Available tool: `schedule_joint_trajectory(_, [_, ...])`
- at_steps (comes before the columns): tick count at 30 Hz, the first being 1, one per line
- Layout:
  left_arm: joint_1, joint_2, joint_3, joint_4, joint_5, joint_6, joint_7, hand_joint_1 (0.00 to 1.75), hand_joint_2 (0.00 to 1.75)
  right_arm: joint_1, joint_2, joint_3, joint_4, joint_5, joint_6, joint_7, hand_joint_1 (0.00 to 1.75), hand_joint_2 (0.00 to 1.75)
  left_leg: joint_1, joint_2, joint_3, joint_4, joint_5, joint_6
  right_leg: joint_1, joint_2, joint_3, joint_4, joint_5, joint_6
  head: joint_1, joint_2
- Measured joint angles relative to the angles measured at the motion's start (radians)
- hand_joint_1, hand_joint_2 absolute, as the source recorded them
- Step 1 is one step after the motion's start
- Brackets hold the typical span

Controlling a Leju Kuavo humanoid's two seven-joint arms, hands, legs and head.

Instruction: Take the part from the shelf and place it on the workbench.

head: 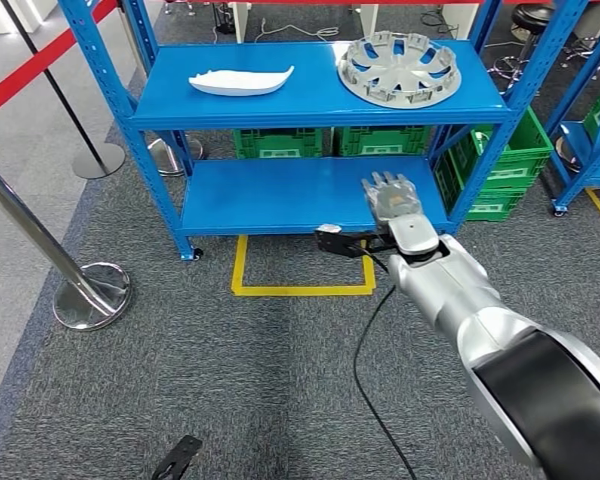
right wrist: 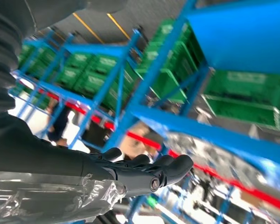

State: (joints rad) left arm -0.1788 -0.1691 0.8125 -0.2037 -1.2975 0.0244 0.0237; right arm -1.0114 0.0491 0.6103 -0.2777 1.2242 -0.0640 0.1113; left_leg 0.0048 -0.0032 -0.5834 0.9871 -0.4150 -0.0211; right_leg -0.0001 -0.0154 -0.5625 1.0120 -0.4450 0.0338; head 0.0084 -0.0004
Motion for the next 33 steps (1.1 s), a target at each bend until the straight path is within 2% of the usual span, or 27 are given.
schedule_joint_trajectory(8, [0.001, 0.003, 0.001, 0.0, -0.002, -0.002, 0.002, 0.0, 1.75, 0.055, -0.036, -0.032, 0.013, -0.004, -0.007, 0.024, 0.0, 1.75, 0.0, 0.0, 0.0, 0.0, 0.0, 0.0, 0.0, 0.0, 0.0, 0.0, 0.0, 0.0, 0.0, 0.0])
schedule_joint_trajectory(20, [0.005, 0.004, 0.002, 0.0, -0.004, -0.002, 0.003, 0.0, 1.75, 0.06, -0.037, -0.038, 0.013, -0.001, -0.037, 0.0, 0.0, 1.75, 0.0, 0.0, -0.001, 0.0, 0.0, 0.0, 0.0, 0.0, 0.0, 0.0, 0.0, 0.0, 0.0, 0.0])
schedule_joint_trajectory(26, [0.005, 0.005, 0.003, 0.0, -0.009, -0.003, 0.003, 0.0, 1.75, 0.042, -0.02, -0.042, 0.009, 0.028, -0.136, -0.015, 0.0, 1.75, 0.0, 0.0, -0.001, 0.0, 0.0, 0.0, 0.0, 0.0, 0.0, 0.001, 0.0, 0.0, 0.0, 0.0])
schedule_joint_trajectory(30, [0.006, 0.004, 0.004, 0.0, -0.012, -0.002, 0.004, 0.0, 1.75, 0.012, 0.002, -0.042, 0.008, 0.075, -0.202, 0.039, 0.0, 1.75, 0.0, 0.0, -0.001, 0.0, 0.001, 0.001, 0.0, -0.001, 0.0, 0.001, 0.0, 0.0, 0.0, 0.0])
schedule_joint_trajectory(33, [0.006, 0.003, 0.004, 0.0, -0.014, 0.0, 0.006, 0.0, 1.75, 0.006, 0.009, -0.042, 0.008, 0.092, -0.218, 0.079, 0.0, 1.75, 0.0, 0.0, -0.001, 0.0, 0.001, 0.001, 0.0, -0.001, 0.0, 0.001, 0.0, 0.0, 0.0, 0.0])
